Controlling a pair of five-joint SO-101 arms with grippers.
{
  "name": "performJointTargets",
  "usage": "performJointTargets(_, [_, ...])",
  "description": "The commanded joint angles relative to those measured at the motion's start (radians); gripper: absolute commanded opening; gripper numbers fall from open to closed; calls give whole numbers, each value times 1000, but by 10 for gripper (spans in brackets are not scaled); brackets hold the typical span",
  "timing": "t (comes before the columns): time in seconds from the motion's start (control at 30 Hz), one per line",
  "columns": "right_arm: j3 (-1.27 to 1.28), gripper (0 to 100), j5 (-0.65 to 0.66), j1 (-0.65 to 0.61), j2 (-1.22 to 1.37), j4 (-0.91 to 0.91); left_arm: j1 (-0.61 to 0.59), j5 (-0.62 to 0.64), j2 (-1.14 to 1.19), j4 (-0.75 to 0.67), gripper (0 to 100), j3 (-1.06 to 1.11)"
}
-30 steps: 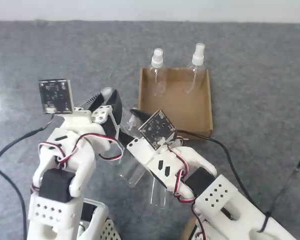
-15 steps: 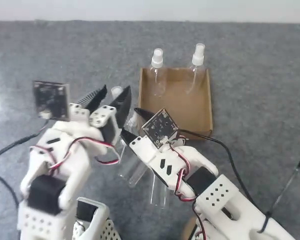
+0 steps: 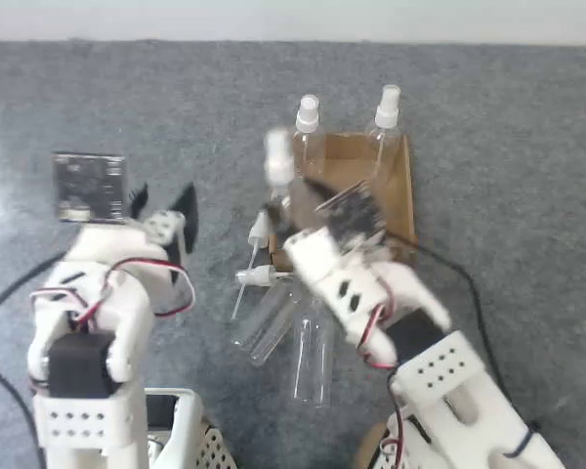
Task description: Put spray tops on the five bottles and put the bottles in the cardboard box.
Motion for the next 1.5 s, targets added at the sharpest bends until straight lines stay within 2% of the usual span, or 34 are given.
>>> performJointTargets(0.0, [-199,6,-12,30,35,67,63,-37,-86,-15,174,104])
performJointTargets(0.13, [-324,6,-20,27,134,114,184,-34,-199,-68,179,263])
performJointTargets(0.27, [-405,6,-98,22,239,120,245,-38,-272,-137,258,366])
performJointTargets(0.57, [-514,6,-110,-101,266,309,247,-71,-273,-307,284,484])
performJointTargets(0.9, [-511,6,-110,-107,131,455,247,-77,-273,-310,282,499])
performJointTargets(1.13, [-509,6,-104,-44,166,414,242,-74,-282,-275,279,495])
performJointTargets(1.27, [-482,6,-104,50,274,268,133,-68,-282,-281,234,492])
performJointTargets(1.47, [-344,6,-104,114,438,-33,-121,-57,-275,-362,15,510])
